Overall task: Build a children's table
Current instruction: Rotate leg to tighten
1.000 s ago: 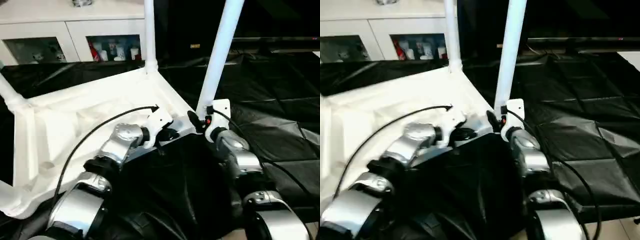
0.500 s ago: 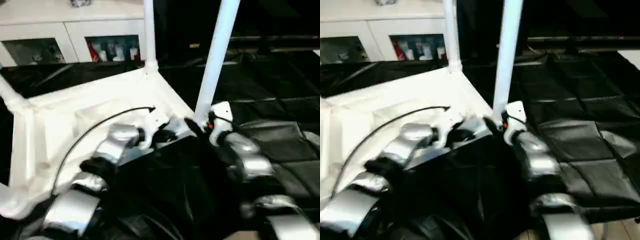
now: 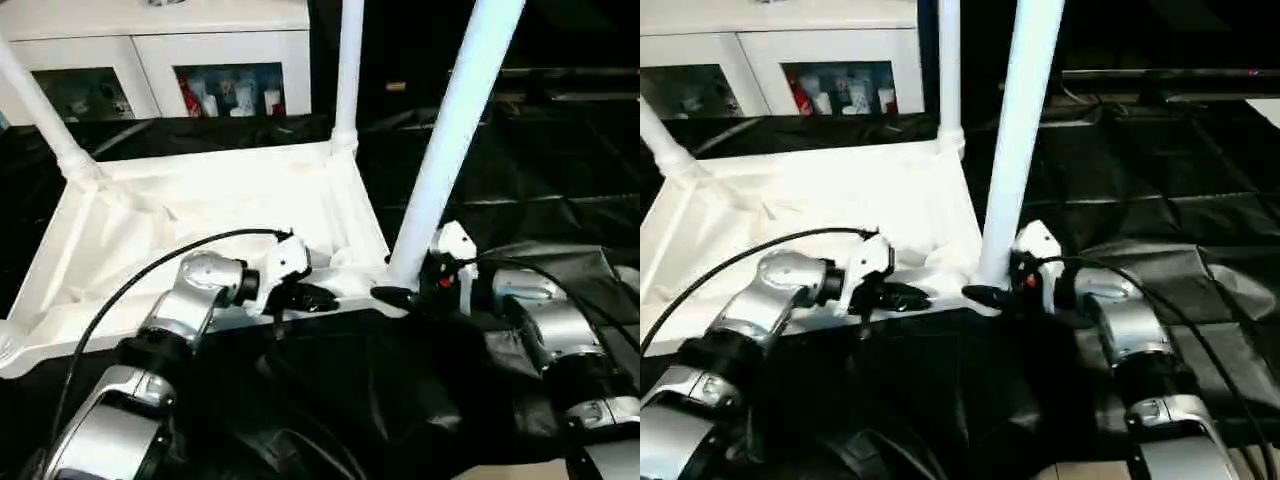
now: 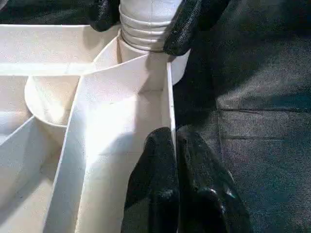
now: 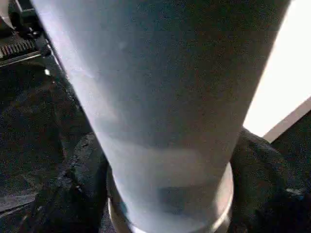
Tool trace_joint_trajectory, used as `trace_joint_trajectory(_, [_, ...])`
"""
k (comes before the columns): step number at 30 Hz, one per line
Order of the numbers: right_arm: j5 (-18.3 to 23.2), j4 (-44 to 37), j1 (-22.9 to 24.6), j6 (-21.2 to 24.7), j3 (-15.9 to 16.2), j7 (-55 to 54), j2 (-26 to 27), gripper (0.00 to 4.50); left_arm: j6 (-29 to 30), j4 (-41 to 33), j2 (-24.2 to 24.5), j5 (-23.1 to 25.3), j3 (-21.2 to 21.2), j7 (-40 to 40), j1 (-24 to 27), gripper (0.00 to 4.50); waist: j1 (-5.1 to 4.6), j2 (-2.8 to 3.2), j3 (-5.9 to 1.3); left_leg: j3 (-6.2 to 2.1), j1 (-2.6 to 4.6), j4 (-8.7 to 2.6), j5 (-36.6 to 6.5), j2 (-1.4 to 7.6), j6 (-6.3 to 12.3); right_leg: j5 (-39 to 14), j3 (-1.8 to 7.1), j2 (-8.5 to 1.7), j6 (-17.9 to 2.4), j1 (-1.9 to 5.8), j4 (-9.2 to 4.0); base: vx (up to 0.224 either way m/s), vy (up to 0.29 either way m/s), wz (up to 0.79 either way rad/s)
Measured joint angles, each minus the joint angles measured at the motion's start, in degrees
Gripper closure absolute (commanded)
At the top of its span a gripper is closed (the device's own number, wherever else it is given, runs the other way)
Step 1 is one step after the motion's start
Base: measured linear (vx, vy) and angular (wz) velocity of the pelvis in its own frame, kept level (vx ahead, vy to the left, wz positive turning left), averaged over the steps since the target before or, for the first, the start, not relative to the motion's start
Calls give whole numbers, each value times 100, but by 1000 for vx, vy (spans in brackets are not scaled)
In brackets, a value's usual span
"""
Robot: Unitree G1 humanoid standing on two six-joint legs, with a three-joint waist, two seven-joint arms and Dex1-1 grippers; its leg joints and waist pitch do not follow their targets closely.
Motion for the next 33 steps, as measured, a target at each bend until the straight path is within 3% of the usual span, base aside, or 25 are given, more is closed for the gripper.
trace_joint_trajectory(9, [-13,-100,65,105,-43,-369,160,175,111,-118,-27,-10,2,200,67,450,-36,-6,3,1,1,0,-1,1,0,0,1,1,0,-4,3,0,0,0])
trace_joint_trajectory(12, [-137,380,-164,0,-307,-1613,548,175,158,346,-316,147,51,942,-243,450,-89,-9,3,1,15,5,-15,-2,-27,11,6,0,-16,6,2,0,0,0])
trace_joint_trajectory(20, [-192,863,-423,-10,-970,-4395,1501,176,412,1089,-1089,374,69,2391,-775,450,-84,-7,0,1,36,4,-16,-25,-27,-1,24,-9,4,35,-14,0,0,0])
trace_joint_trajectory(26, [-390,978,-448,-305,-1037,-4933,1711,176,412,1337,-1255,412,126,2598,-907,450,-77,4,-7,1,48,0,-16,-32,-27,0,27,-13,2,53,-20,0,0,0])
trace_joint_trajectory(29, [-430,952,-407,-389,-1036,-4786,1710,106,335,1338,-1211,416,134,2485,-893,450,-84,6,-6,1,53,-15,-16,-34,-27,-1,28,-14,3,53,-21,0,0,0])
trace_joint_trajectory(33, [-400,857,-332,-454,-974,-4232,1631,78,238,1208,-1058,395,153,2167,-779,450,-99,14,-7,1,60,-43,-16,-33,-27,8,24,-12,-10,41,-15,0,0,0])
